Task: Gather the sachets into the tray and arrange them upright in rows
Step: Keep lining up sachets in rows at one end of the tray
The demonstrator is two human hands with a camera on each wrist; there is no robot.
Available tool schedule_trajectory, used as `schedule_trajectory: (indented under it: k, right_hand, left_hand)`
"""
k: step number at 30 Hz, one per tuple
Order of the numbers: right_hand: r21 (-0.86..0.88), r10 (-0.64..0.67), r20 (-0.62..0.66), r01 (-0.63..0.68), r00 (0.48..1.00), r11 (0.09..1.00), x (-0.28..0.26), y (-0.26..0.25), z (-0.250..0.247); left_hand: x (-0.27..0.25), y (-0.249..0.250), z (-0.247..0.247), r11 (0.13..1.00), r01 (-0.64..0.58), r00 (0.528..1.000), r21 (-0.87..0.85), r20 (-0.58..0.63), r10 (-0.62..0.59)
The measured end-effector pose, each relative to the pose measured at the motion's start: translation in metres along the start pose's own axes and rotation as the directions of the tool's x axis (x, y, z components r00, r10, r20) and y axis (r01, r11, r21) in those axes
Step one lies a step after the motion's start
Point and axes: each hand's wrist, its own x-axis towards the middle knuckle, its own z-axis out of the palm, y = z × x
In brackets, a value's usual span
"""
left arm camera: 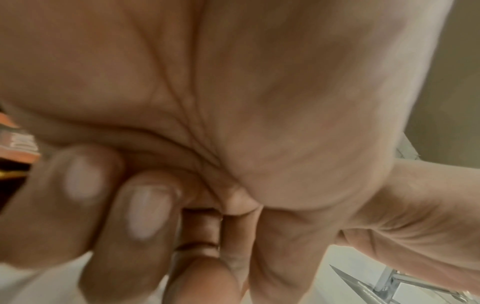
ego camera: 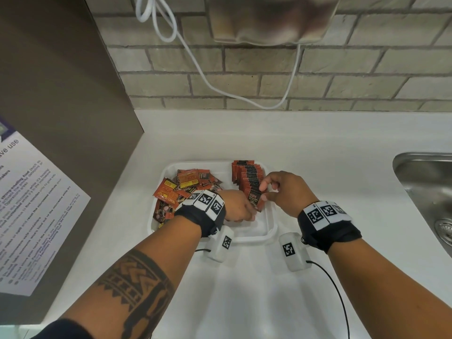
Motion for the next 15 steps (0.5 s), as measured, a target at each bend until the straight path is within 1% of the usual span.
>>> schedule_trajectory:
  k: [3, 6, 9, 11, 13, 15]
  right_hand:
    - [0.009, -0.001, -0.024, 0.001, 1.000, 1.000, -0.002, -0.003, -0.004]
    - [0.068, -0.020, -0.046, 0.023, 0.999, 0.997, -0.005, -0.015, -0.004]
    - [0.143, -0.020, -0.024, 0.023, 1.000, 0.989, -0.006, -0.034, 0.002]
    - [0.153, -0.039, 0.027, 0.034, 0.999, 0.988, -0.007, -0.050, 0.010]
    - [0.183, -0.041, 0.114, 0.020, 0.993, 0.983, -0.006, -0.066, 0.020]
    - [0.158, -0.025, 0.202, -0.007, 0.979, 0.987, -0.002, -0.080, 0.030]
  left_hand:
    - [-0.006, -0.010, -0.003, 0.999, 0.001, 0.999, -0.040, -0.050, -0.003]
    - [-0.014, -0.027, -0.011, 0.995, 0.021, 0.995, -0.101, -0.095, -0.030]
    - [-0.028, -0.049, -0.026, 0.991, 0.032, 0.980, -0.129, -0.192, -0.057]
    - [-0.040, -0.064, -0.036, 0.992, 0.047, 0.961, -0.116, -0.265, -0.076]
    - [-0.049, -0.079, -0.041, 0.989, 0.060, 0.941, -0.132, -0.323, -0.100]
    - [-0.056, -0.095, -0.043, 0.983, 0.074, 0.924, -0.169, -0.359, -0.131]
